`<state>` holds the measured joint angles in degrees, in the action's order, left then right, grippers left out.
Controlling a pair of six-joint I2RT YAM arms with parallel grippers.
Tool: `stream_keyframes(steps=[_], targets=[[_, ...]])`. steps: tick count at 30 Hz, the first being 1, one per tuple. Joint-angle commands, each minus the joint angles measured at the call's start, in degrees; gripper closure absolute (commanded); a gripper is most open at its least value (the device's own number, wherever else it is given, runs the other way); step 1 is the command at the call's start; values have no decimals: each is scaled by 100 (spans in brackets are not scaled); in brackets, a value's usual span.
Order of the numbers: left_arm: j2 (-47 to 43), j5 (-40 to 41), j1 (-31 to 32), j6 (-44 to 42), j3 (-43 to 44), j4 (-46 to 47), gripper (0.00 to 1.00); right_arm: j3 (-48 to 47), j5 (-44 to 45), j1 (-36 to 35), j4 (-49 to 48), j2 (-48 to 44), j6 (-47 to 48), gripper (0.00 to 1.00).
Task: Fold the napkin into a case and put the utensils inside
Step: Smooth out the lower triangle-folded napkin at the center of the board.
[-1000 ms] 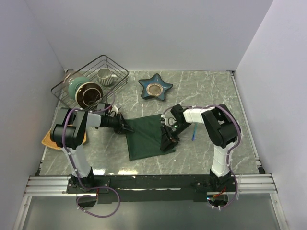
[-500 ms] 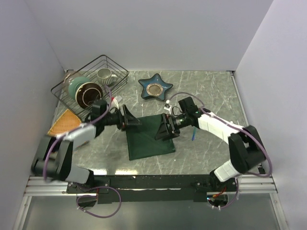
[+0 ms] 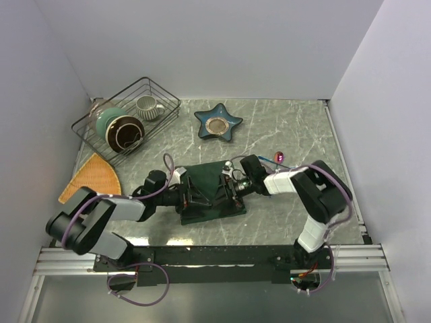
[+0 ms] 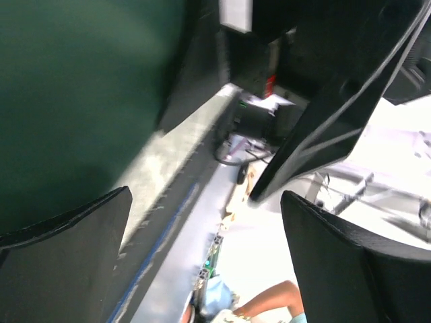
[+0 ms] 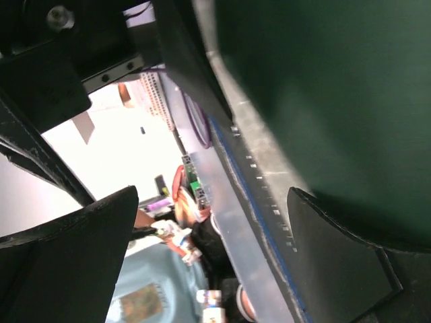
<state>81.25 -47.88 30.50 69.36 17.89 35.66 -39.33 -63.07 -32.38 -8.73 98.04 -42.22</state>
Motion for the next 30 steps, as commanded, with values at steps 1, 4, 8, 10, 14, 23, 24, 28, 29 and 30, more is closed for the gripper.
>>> stream_keyframes(steps=[1,4,8,10,14,23,24,28,29,30], targets=[[356,253,-228,-27,-277,12,1,5,-144,381,-60,522,238,0],[558,288,-404,-124,-321,-164,1,-179,-118,522,827,804,827,0],[480,332,-580,-353,-348,-655,1,-207,-30,540,1198,787,1005,0],[209,-8,-755,-650,-278,-849,2,-320,-30,549,1468,682,1188,0],[-1021,-713,-835,-1126,361,-1166,3,-873,-197,522,2287,-150,1725,0],[-85,-364,-2267,-2338,2180,-2246,48,-3053,593,619,3518,153,2744,10],[108,116,-2355,-2505,2419,-2596,63,-3193,742,628,3597,250,2797,19],[637,629,-2663,-3225,2992,-3337,70,-3528,1226,654,3703,619,2921,43],[672,709,-2672,-3314,3071,-3468,69,-3529,1279,645,3668,655,2895,47],[725,744,-2672,-3402,3106,-3513,68,-3546,1297,628,3651,707,2868,53]])
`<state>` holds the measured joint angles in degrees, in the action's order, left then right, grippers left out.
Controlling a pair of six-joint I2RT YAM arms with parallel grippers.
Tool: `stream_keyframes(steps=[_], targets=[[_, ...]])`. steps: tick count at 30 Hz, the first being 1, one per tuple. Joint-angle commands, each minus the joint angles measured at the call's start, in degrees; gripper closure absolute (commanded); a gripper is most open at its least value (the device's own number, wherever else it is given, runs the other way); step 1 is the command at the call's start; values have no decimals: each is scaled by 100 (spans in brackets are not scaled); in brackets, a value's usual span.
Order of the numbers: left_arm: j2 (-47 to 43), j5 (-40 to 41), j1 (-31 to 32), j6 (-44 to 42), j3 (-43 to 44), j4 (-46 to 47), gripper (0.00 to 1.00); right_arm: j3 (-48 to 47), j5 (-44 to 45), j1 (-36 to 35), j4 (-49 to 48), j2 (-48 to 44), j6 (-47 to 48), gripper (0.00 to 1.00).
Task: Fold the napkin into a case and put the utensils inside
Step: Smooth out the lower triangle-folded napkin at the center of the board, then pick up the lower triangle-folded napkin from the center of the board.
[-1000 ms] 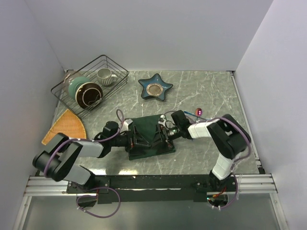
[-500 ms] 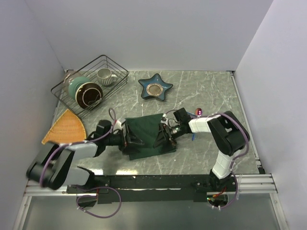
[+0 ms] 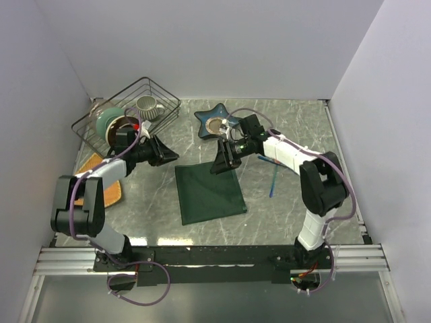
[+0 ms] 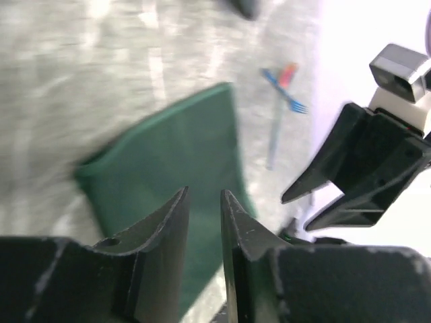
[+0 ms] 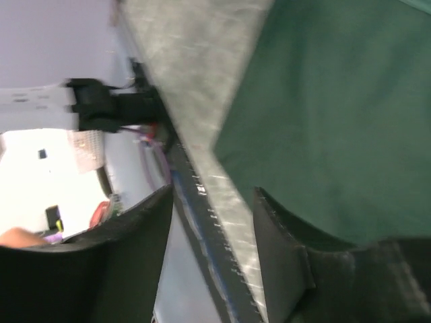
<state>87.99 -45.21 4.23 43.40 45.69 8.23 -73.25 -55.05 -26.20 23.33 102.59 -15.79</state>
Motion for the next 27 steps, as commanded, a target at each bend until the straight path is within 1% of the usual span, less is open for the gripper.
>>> stream_keyframes(steps=[1,2,3,6,11,17,22,23,27], targets=[[174,609,-45,-946,370,-805,67,-198,495,-8,453,366,182,56],[262,610,-45,-999,449,-988,63,-215,486,-26,453,402,156,58],[359,653,-45,-1113,502,-1086,61,-224,486,-52,444,437,112,60],[649,829,-45,-1315,642,-1218,55,-128,530,-227,278,438,-46,60],[1141,926,-45,-1536,757,-1236,52,-93,530,-491,31,525,-293,60],[1677,681,-45,-1694,879,-981,53,-110,583,-694,-189,885,-495,62],[1933,215,-45,-1615,933,-867,55,4,688,-694,-277,1211,-522,62],[1942,171,-45,-1589,924,-675,57,13,732,-694,-294,1255,-530,62],[1977,101,-45,-1615,985,-752,61,30,750,-677,-268,1509,-548,63]])
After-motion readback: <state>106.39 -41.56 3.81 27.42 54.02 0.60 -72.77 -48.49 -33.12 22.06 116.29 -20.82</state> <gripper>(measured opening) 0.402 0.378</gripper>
